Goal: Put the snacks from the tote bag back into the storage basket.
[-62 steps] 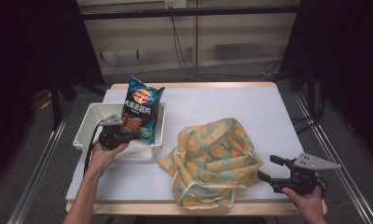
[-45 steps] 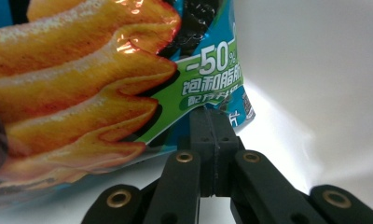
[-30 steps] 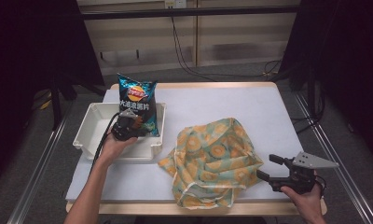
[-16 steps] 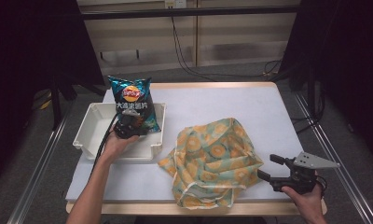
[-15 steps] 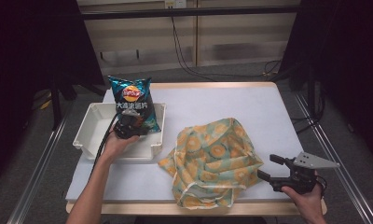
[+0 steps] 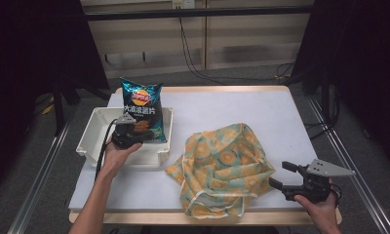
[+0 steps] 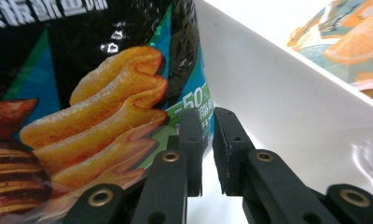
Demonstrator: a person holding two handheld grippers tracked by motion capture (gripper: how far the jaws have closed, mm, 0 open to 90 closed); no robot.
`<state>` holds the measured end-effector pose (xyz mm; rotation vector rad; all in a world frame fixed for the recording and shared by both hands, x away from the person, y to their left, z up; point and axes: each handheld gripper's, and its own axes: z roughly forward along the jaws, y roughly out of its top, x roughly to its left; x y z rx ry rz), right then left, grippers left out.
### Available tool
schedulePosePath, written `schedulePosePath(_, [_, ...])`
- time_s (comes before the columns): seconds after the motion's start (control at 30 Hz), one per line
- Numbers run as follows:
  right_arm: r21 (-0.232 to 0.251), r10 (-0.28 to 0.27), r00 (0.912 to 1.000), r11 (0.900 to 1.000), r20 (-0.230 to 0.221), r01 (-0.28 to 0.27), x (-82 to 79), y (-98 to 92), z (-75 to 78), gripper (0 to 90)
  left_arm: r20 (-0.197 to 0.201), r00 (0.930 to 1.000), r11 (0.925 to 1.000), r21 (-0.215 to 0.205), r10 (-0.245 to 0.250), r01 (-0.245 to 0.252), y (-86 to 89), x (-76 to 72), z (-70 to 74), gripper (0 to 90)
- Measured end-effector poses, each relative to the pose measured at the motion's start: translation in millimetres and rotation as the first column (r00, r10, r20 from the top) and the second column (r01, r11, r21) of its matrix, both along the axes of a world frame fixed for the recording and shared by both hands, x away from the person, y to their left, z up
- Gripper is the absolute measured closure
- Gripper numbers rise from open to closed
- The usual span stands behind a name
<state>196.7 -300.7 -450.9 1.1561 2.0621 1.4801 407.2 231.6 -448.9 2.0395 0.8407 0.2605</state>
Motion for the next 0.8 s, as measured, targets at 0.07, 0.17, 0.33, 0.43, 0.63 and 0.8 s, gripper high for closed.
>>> schedulePosePath(0.07, [0.0, 0.002, 1.0, 1.0, -0.002, -0.002, 0.0, 0.5, -0.2, 17.6, -0.001, 1.0, 1.0, -0.004, 0.008, -0.008, 2.2, -0.8, -0.4, 82.2])
schedulePosePath(0.17, [-0.002, 0.0, 1.0, 1.0, 0.0, 0.0, -0.4, 1.3, 0.2, 17.6, 0.004, 1.0, 1.0, 0.001, 0.009, -0.009, 5.0, -2.6, -1.2, 80.2])
schedulePosePath(0.33, [0.0, -0.001, 1.0, 1.0, 0.001, 0.001, -0.1, 0.4, 0.2, 17.5, 0.029, 0.9996, 0.9995, -0.03, 0.003, -0.003, 7.0, -10.0, 3.1, 74.0])
schedulePosePath(0.43, [0.001, -0.001, 1.0, 1.0, 0.002, 0.001, -0.5, 0.0, 0.4, 17.6, 0.042, 0.999, 0.9983, -0.058, 0.011, -0.009, 6.8, -18.0, 8.5, 67.7])
schedulePosePath(0.63, [0.003, -0.004, 1.0, 1.0, 0.003, 0.004, -0.9, -0.7, 0.7, 17.6, 0.083, 0.9962, 0.9965, -0.08, 0.029, -0.022, 5.9, -39.2, 15.2, 44.4])
schedulePosePath(0.8, [0.002, -0.001, 1.0, 1.0, 0.003, 0.001, -0.3, -0.1, 0.4, 17.6, 0.114, 0.9917, 0.9951, -0.086, 0.06, -0.05, 7.7, -54.4, 17.2, 25.2])
